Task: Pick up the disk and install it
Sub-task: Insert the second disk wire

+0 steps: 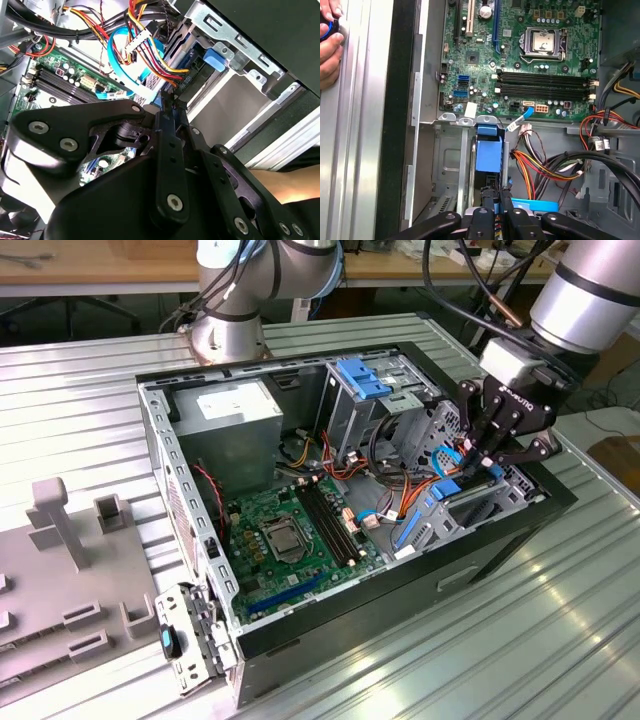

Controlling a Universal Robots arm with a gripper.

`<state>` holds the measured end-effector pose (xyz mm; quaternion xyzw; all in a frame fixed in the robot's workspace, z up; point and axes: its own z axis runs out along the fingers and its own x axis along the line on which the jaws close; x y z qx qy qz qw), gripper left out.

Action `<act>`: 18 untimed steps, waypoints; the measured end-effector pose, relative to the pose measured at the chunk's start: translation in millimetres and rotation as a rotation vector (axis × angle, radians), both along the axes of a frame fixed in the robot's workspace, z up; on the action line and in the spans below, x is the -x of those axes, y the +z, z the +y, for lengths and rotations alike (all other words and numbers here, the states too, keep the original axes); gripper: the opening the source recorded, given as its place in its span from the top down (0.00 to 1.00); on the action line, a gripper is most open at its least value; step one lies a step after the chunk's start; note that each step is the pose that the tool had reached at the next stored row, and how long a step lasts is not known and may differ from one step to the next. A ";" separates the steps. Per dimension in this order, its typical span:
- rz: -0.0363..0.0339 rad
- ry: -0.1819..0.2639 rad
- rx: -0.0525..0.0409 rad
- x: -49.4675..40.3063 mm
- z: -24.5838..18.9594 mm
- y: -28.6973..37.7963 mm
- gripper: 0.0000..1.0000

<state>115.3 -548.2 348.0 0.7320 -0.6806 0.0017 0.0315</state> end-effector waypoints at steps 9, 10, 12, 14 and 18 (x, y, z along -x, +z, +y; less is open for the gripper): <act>0.0000 -0.001 -0.0001 -2.6 0.0 -0.2 0.83; 0.0000 -0.002 -0.0002 -2.6 0.0 -0.3 0.83; 0.0000 -0.004 -0.0045 -2.6 0.0 -0.6 0.83; 0.0000 -0.005 -0.0114 -2.7 0.0 -0.9 0.83; 0.0000 -0.007 -0.0291 -2.7 -0.6 -1.3 0.83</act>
